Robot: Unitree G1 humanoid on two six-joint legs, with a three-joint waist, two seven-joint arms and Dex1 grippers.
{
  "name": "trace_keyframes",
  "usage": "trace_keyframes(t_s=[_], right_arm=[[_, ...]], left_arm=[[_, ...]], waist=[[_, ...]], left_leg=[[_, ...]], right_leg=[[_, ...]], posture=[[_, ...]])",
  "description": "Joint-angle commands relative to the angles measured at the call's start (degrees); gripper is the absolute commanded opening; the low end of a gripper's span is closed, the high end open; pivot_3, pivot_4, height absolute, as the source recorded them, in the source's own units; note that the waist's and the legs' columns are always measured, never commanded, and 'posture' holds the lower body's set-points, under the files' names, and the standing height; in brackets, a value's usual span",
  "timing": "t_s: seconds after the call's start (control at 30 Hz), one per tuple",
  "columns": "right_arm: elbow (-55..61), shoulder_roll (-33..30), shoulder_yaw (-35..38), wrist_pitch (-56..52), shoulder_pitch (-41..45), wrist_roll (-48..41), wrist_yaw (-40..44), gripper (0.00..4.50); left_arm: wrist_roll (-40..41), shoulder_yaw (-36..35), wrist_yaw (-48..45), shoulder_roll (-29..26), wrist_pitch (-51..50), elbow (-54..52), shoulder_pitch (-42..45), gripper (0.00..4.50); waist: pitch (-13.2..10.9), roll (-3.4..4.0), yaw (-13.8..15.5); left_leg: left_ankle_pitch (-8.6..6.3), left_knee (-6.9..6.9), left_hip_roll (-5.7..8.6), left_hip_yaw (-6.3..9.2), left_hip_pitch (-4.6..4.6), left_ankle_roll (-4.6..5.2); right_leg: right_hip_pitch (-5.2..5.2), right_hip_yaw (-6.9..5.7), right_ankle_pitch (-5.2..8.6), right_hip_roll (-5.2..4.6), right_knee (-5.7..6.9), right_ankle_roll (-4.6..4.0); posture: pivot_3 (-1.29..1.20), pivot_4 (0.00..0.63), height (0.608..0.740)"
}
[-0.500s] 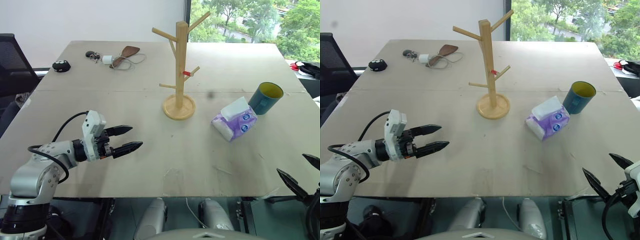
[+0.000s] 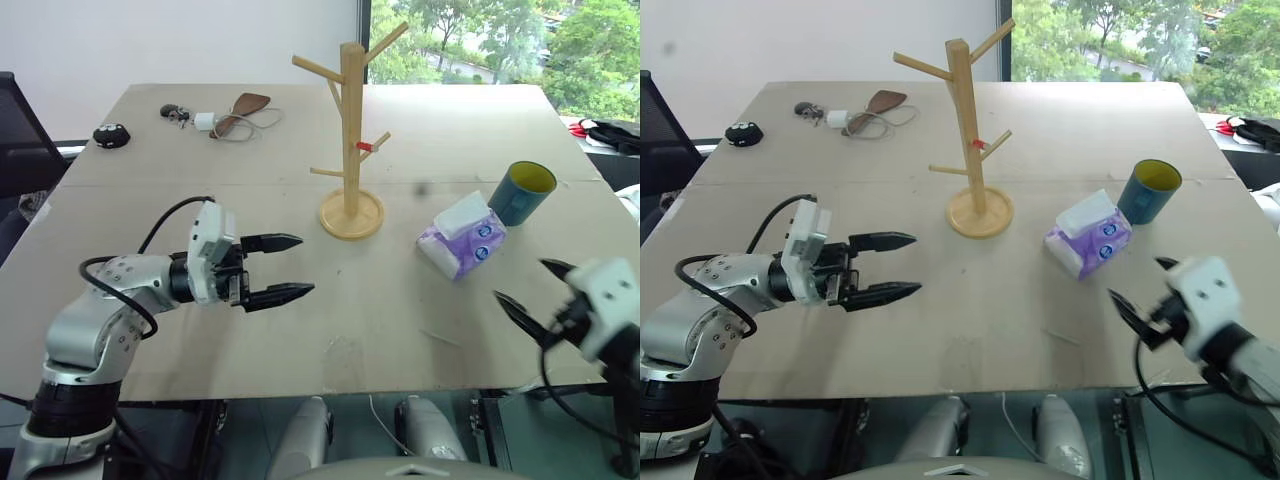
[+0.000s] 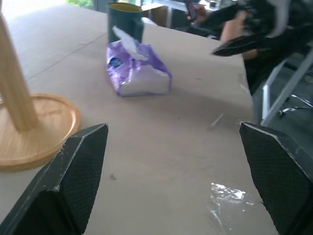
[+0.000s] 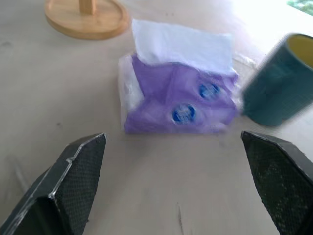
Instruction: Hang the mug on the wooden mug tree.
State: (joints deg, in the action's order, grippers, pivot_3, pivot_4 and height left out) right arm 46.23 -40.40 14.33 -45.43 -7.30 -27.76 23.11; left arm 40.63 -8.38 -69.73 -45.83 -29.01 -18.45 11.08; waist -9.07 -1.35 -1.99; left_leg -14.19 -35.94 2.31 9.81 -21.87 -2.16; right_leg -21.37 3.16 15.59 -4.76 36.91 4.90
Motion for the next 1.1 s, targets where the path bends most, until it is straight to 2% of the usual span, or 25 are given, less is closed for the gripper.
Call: trace_keyframes(t_s=[0.03, 0.13, 0.23, 0.27, 0.37, 0.57, 0.6, 0.73, 0.8, 0.9, 1.03, 1.1], right_arm=[[-3.1, 1.1, -6.9, -4.7, 6.8, 2.5, -3.6, 4.49], [-7.5, 2.9, -13.2, -4.7, 13.2, 5.0, -4.2, 4.49], [-12.8, 3.5, -17.2, -2.7, 16.2, 8.7, -4.1, 4.49], [-14.5, 3.6, -18.2, -2.0, 17.0, 9.8, -3.9, 4.24], [-18.1, 4.6, -19.3, -0.9, 18.5, 11.6, -3.6, 3.16], [-19.2, 3.8, -20.5, 1.4, 18.1, 15.2, -2.1, 0.21], [-17.9, 3.5, -19.8, 1.2, 17.3, 15.0, -1.7, 0.05], [-7.3, 1.1, -13.2, 2.8, 9.3, 11.0, 3.1, 0.05], [-0.7, 0.4, -6.7, 5.0, 1.9, 6.7, 7.6, 0.05], [6.9, 1.2, 5.2, 2.7, -8.3, 2.8, 9.0, 0.05], [9.8, 2.9, 18.9, 1.7, -20.4, 6.8, 8.0, 0.05], [7.5, 3.5, 22.7, 2.2, -24.0, 10.8, 6.1, 0.05]], left_arm=[[0.8, -1.0, -2.3, -0.9, 1.7, -0.7, -0.2, 4.39], [1.3, -1.5, -2.8, -1.1, 1.4, -0.8, -0.4, 4.39], [3.3, -2.5, -2.6, -0.6, 0.3, -1.3, -0.5, 4.39], [4.1, -3.0, -2.7, -0.7, 0.0, -1.7, -0.7, 4.46], [4.1, -3.4, -3.4, -1.5, 0.5, -2.7, -1.8, 4.50], [3.7, -3.7, -3.6, -2.1, 0.9, -3.4, -3.3, 4.50], [3.8, -3.6, -3.6, -2.1, 0.9, -3.5, -3.3, 4.50], [3.4, -2.4, -3.8, -1.4, 1.2, -2.9, -2.8, 4.50], [2.9, -1.5, -4.3, -0.9, 1.9, -2.3, -2.4, 4.50], [2.7, -0.3, -4.7, -0.2, 2.1, -1.4, -1.4, 4.50], [2.5, 1.8, -5.5, 0.9, 2.1, -0.3, -0.1, 4.50], [2.1, 3.0, -6.3, 1.2, 2.3, 0.5, 0.9, 4.50]], waist=[[0.0, -0.01, 0.5], [0.0, 0.01, 0.6], [0.0, 0.01, 0.7], [0.0, 0.01, 0.8], [0.0, 0.02, 0.7], [0.0, 0.03, 0.5], [0.0, 0.03, 0.5], [0.0, 0.04, 0.8], [-0.1, 0.08, 1.3], [-0.1, 0.09, 1.3], [0.0, 0.04, 1.1], [0.0, 0.06, 1.2]], left_leg=[[0.00, 0.01, 0.01, 0.04, -0.10, 0.00], [0.00, 0.02, 0.03, 0.06, -0.20, 0.00], [0.00, 0.04, 0.04, 0.08, -0.23, -0.01], [0.00, 0.06, 0.05, 0.08, -0.23, -0.01], [0.00, 0.06, 0.05, 0.07, -0.24, -0.01], [-0.01, 0.06, 0.03, 0.07, -0.18, 0.00], [-0.01, 0.05, 0.03, 0.06, -0.18, 0.00], [-0.01, 0.06, 0.03, 0.08, -0.18, 0.00], [-0.01, 0.07, 0.04, 0.10, -0.24, 0.01], [-0.02, 0.06, 0.04, 0.09, -0.26, 0.02], [-0.03, 0.00, 0.03, 0.04, -0.16, 0.04], [-0.02, -0.03, -0.02, 0.00, -0.02, 0.04]], right_leg=[[-0.08, -0.03, 0.00, 0.00, -0.01, -0.01], [-0.18, -0.04, 0.00, -0.01, -0.02, -0.01], [-0.21, -0.06, 0.00, -0.02, -0.04, -0.01], [-0.21, -0.05, 0.00, -0.03, -0.05, -0.01], [-0.24, -0.05, 0.00, -0.03, -0.06, -0.01], [-0.22, -0.05, -0.01, 0.00, 0.01, 0.00], [-0.21, -0.05, -0.01, -0.01, 0.01, 0.00], [-0.21, -0.06, -0.01, -0.01, 0.01, 0.00], [-0.23, -0.07, 0.00, -0.02, -0.01, 0.00], [-0.18, -0.09, 0.00, -0.03, -0.07, 0.00], [-0.10, -0.08, -0.01, -0.01, -0.04, 0.02], [0.01, -0.07, 0.00, 0.05, 0.01, 0.04]], posture=[[0.00, 0.150, 0.740], [0.00, 0.150, 0.740], [0.00, 0.150, 0.740], [0.00, 0.150, 0.740], [0.00, 0.150, 0.740], [0.00, 0.150, 0.740], [0.00, 0.150, 0.740], [0.00, 0.150, 0.740], [0.00, 0.150, 0.740], [0.00, 0.150, 0.740], [0.00, 0.150, 0.740], [0.00, 0.150, 0.740]])
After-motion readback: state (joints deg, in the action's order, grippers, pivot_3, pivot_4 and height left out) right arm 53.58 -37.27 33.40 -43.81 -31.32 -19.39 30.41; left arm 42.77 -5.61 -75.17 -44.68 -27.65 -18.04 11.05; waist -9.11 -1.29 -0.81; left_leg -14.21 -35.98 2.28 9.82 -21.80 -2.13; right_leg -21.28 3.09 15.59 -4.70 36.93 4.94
